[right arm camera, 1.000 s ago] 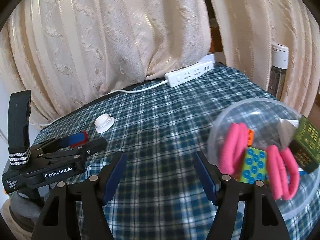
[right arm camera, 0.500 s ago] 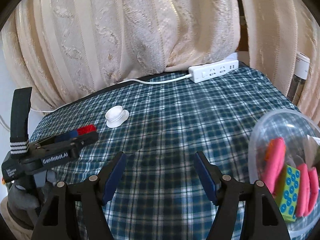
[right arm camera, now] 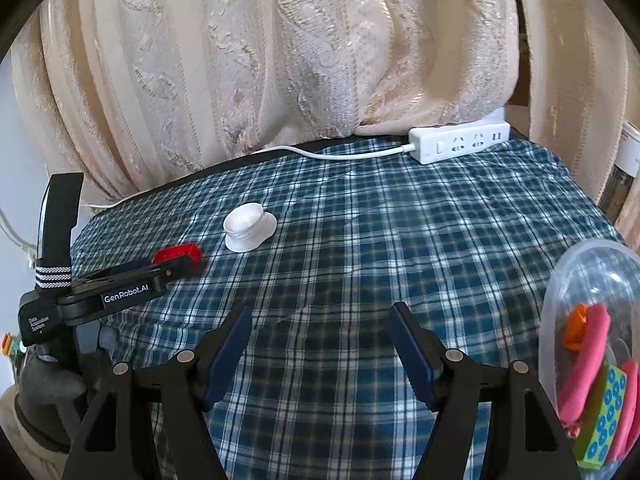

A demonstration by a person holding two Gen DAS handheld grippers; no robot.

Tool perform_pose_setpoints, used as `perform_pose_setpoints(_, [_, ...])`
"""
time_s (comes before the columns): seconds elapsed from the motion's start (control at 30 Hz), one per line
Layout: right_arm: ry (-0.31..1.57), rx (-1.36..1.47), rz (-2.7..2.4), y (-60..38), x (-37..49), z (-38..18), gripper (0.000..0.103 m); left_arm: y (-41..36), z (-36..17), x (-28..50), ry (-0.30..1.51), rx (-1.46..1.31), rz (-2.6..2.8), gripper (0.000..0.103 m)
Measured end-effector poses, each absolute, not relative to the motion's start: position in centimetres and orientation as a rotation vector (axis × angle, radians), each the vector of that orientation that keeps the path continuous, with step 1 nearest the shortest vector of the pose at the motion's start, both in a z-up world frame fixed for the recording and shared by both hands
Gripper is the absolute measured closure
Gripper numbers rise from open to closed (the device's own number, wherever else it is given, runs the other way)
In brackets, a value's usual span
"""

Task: Organize objects
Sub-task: 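Grasp the red toy brick with the left gripper, then grasp the white cup on its saucer with the right gripper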

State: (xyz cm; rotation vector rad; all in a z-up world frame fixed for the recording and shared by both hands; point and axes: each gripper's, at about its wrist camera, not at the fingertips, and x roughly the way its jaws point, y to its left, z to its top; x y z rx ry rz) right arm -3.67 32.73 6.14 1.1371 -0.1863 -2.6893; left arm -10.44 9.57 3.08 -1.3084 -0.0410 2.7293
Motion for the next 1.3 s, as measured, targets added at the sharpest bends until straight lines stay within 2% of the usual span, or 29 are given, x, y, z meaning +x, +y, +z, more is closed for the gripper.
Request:
perform_pose_setpoints(0.77, [-0.096,1.186,-2.612,28.2,-9.9,4.3,0.025,7.8,1.0,-12.5,-0.078,-1.357,2.721,0.026])
perform_pose_setpoints(0.9, [-0.061,1.176,-2.591,27.0,-11.1,4.1,0.025,7.7,1.0,-12.5,-0.092,-1.345,2.714,0.036])
perform_pose_setpoints(1.3, [-0.051,1.186,-2.540,24.9,-15.1,3.5,0.025,6.4,1.9,-11.5,-0.120,-1.301,2.811,0.036])
